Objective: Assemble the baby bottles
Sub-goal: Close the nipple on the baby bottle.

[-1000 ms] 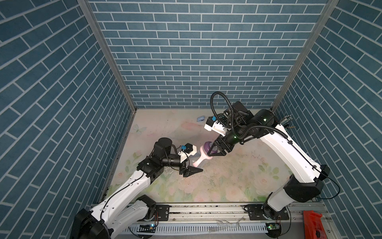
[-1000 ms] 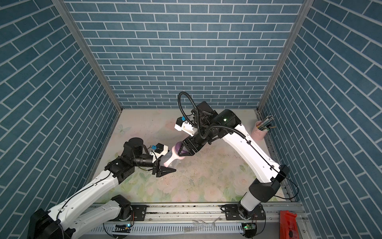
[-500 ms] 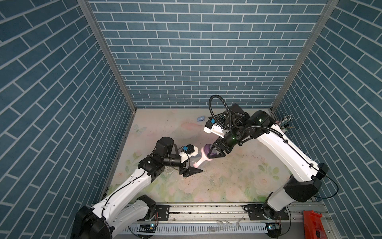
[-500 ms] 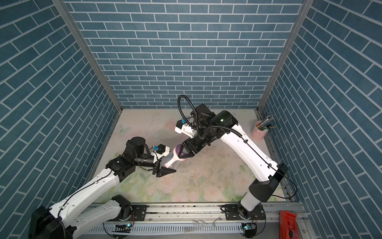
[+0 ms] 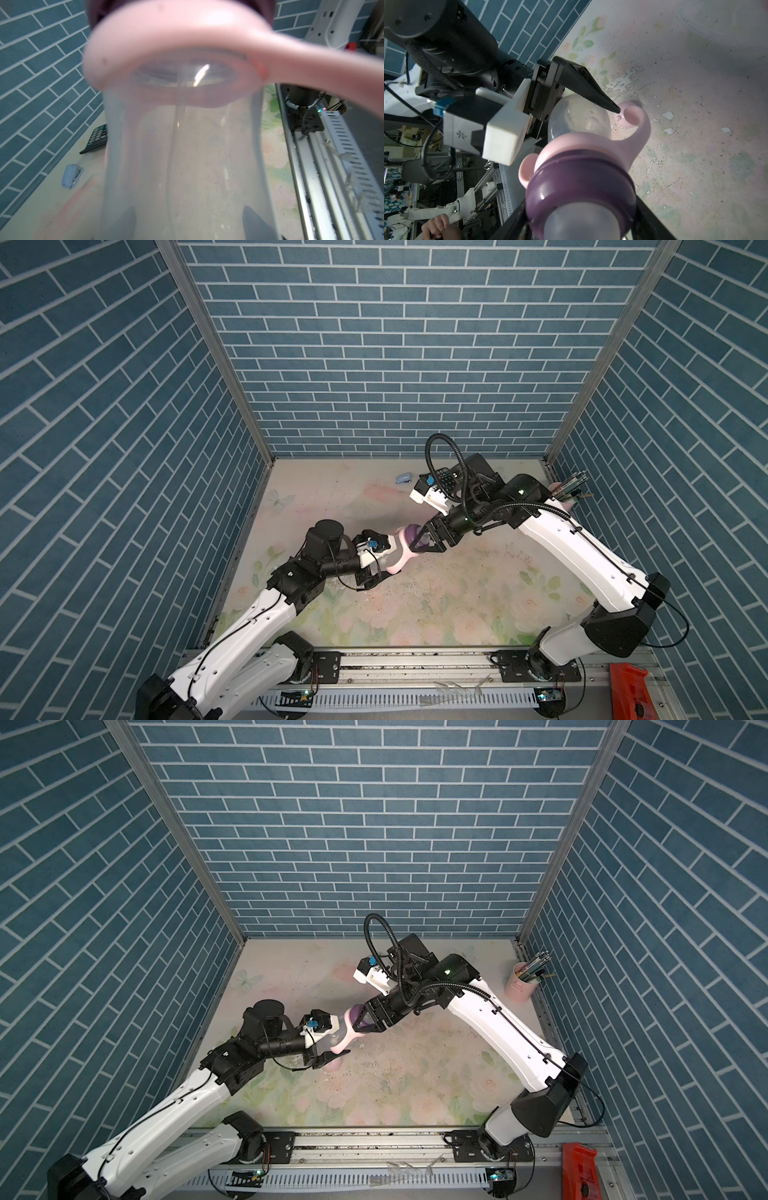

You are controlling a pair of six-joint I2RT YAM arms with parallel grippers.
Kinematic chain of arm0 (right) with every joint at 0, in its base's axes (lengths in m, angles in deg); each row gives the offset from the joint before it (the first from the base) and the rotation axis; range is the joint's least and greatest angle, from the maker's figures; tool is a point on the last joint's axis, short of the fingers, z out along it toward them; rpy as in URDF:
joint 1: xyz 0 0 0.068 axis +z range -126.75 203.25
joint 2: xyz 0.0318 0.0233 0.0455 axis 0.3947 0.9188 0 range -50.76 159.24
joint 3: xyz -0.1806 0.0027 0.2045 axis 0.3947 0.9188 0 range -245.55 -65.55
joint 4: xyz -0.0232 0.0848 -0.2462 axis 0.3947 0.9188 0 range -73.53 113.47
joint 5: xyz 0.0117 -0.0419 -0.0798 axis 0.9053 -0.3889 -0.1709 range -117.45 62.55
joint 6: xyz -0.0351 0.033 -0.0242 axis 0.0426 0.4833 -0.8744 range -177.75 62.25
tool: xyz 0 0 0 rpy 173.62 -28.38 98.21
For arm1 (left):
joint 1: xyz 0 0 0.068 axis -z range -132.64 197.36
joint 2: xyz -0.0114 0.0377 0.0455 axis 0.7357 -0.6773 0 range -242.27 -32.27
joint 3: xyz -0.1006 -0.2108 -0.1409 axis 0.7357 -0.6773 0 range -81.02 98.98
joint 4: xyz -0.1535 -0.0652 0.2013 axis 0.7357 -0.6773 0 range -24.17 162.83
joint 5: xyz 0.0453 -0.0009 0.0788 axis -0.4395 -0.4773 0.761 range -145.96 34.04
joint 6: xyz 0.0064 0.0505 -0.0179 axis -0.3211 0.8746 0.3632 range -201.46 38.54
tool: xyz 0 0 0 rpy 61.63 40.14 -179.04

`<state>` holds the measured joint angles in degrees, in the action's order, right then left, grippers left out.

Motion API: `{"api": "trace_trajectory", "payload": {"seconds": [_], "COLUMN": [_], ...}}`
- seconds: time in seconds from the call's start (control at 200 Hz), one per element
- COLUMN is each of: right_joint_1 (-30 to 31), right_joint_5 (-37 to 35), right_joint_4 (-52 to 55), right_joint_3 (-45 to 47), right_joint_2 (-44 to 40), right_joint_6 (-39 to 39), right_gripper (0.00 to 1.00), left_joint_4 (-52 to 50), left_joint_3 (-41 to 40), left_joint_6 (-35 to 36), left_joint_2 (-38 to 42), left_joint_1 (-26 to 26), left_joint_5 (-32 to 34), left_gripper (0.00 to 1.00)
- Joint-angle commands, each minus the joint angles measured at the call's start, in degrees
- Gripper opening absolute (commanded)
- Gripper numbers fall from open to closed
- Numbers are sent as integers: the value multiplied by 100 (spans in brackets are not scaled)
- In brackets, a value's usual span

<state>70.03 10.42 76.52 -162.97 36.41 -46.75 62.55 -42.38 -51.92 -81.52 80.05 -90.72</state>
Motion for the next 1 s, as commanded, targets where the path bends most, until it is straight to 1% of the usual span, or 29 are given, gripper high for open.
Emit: {"api": "trace_trajectory", "payload": {"seconds": [0.0, 0.105, 0.185, 0.255, 0.36, 0.48, 0.625, 0.665, 0.725, 0.765, 0.865, 0.945, 0.965, 0.995], "right_joint_1": [12, -42, -86, -99, -102, -99, -78, -49, -4, 22, 33, 32, 33, 25], "right_joint_5": [211, 328, 347, 350, 405, 268, -119, -192, -231, -240, -267, -354, -366, -376], "right_joint_4": [-567, -1151, -1683, -2255, -3414, -4560, -5564, -5708, -5673, -5517, -4702, -4078, -3942, -3715], "right_joint_3": [484, 694, 848, 1028, 1476, 1921, 2224, 2230, 2097, 1954, 1557, 1400, 1385, 1351], "right_joint_2": [149, 211, 272, 327, 394, 484, 548, 556, 569, 569, 432, 133, 38, -100], "right_joint_6": [688, 1172, 1703, 2313, 3488, 4708, 6150, 6359, 6441, 6311, 5372, 4566, 4383, 4106], "right_gripper": [7, 6, 6, 5, 5, 4, 3, 5, 14, 21, 38, 58, 69, 81], "left_joint_4": [1569, 1788, 1940, 2090, 2706, 3394, 4267, 4465, 4517, 4482, 4170, 3802, 3632, 3397], "left_joint_3": [-56, -152, -205, -224, -359, -524, -818, -871, -910, -919, -871, -808, -766, -704], "left_joint_6": [175, 550, 945, 1298, 1826, 2338, 2939, 3004, 2876, 2736, 2195, 1628, 1478, 1256], "left_joint_2": [320, 422, 400, 330, 209, 101, -18, -23, 10, 38, 112, 204, 231, 254], "left_joint_1": [105, 216, 357, 493, 687, 786, 974, 1002, 1003, 1003, 1003, 1000, 994, 996], "left_joint_5": [817, 1430, 1948, 2449, 3237, 3739, 4281, 4358, 4317, 4266, 4098, 3934, 3877, 3790], "left_gripper": [41, 40, 39, 39, 39, 39, 38, 38, 38, 38, 36, 32, 32, 31]}}
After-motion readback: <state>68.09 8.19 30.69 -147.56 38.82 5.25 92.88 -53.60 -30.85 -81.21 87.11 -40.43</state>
